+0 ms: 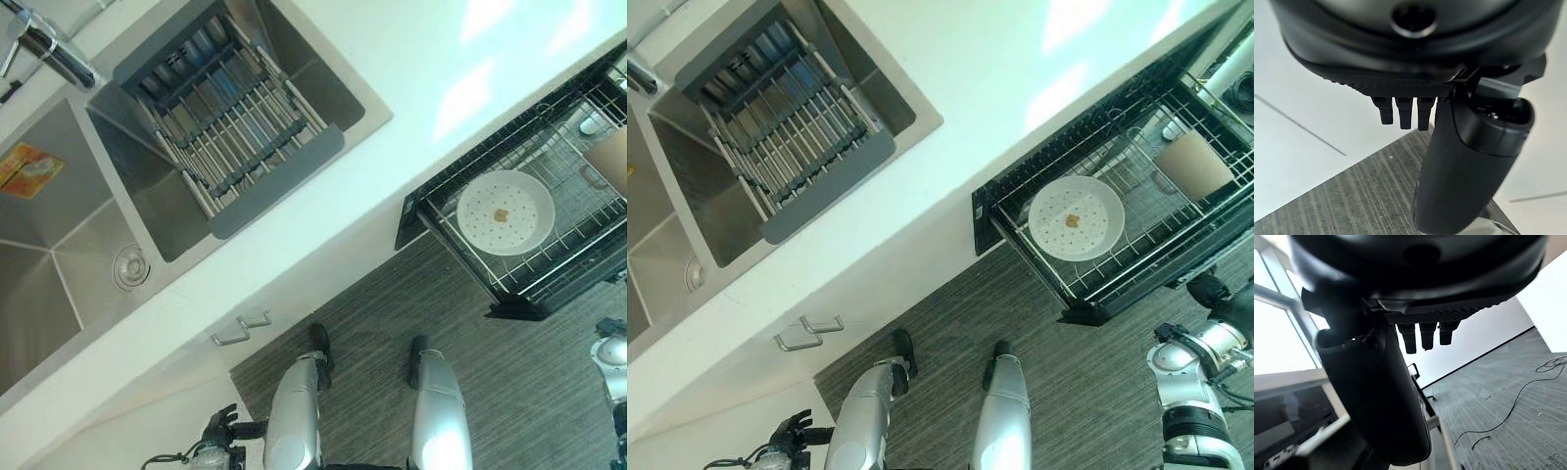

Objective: Place the dishes in the dishwasher.

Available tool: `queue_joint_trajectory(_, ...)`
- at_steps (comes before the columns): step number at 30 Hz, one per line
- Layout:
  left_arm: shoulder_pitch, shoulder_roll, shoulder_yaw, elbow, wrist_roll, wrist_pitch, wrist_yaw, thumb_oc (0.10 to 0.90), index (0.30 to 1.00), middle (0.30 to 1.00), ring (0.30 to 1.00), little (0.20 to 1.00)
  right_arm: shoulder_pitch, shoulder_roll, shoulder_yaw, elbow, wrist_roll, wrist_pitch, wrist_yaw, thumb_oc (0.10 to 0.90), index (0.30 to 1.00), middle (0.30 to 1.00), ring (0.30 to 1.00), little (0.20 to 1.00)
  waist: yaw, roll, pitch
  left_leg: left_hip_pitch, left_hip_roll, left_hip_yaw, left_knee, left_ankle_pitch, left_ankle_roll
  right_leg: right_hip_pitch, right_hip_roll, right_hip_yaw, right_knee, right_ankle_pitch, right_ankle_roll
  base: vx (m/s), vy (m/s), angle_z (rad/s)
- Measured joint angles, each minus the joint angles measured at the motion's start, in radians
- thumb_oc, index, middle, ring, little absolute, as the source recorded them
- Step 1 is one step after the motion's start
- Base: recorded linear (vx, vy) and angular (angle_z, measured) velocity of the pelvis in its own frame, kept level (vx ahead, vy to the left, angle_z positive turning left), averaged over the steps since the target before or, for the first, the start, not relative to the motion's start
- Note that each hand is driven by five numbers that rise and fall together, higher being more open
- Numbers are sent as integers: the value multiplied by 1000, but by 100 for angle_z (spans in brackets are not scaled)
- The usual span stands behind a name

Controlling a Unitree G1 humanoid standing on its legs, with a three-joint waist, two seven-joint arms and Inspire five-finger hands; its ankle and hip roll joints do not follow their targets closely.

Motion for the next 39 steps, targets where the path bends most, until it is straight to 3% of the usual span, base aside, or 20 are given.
queue_joint_trajectory(9, -13, 5, 2, -26, 8, -17, 1, 800, 900, 900, 900, 900, -47, -40, 69, 5, -30, 29, 9, 800, 900, 900, 900, 900, 2, -11, 1, -131, 7, -63, 122, -30, -6, -95, -10, -31, 120, -51, -31, 21, -58, 11)
queue_joint_trajectory(13, -10, 6, 8, -27, 20, -12, 1, 800, 900, 900, 900, 900, -58, -44, 77, 4, -36, 46, 9, 800, 900, 900, 900, 900, 28, -13, 0, -162, 12, -82, 126, -29, -8, -127, -8, -43, 136, -50, -44, -1, -13, 5)
queue_joint_trajectory(19, -5, 9, 10, -26, 20, -12, 1, 800, 900, 900, 900, 900, -94, -48, 102, 5, -36, 48, 17, 800, 900, 900, 900, 900, 33, -5, -5, -182, 14, -90, 117, -18, -3, -146, -9, -56, 144, -46, -53, -9, -8, 3)
queue_joint_trajectory(29, -5, 39, 10, -35, 49, -20, 1, 800, 900, 900, 900, 900, -293, -72, 200, 45, -33, 49, 55, 800, 900, 900, 900, 900, 62, -2, -6, -230, 12, -114, 79, 30, -13, -190, -18, -96, 157, -54, -69, -11, -17, 10)
queue_joint_trajectory(35, -6, 43, 10, -45, 51, -35, 0, 800, 900, 900, 900, 900, -422, -80, 273, 87, -35, 50, 80, 800, 900, 900, 900, 900, 109, -1, -6, -233, 10, -131, 63, 53, -13, -198, -15, -103, 165, -57, -77, -4, 2, 4)
queue_joint_trajectory(39, -6, 44, 9, -54, 79, -44, -1, 800, 900, 900, 900, 900, -521, -106, 382, 88, -58, 54, 121, 800, 900, 900, 900, 900, 118, 1, -6, -228, 2, -137, 47, 66, -29, -195, -22, -107, 169, -58, -76, 2, 17, 7)
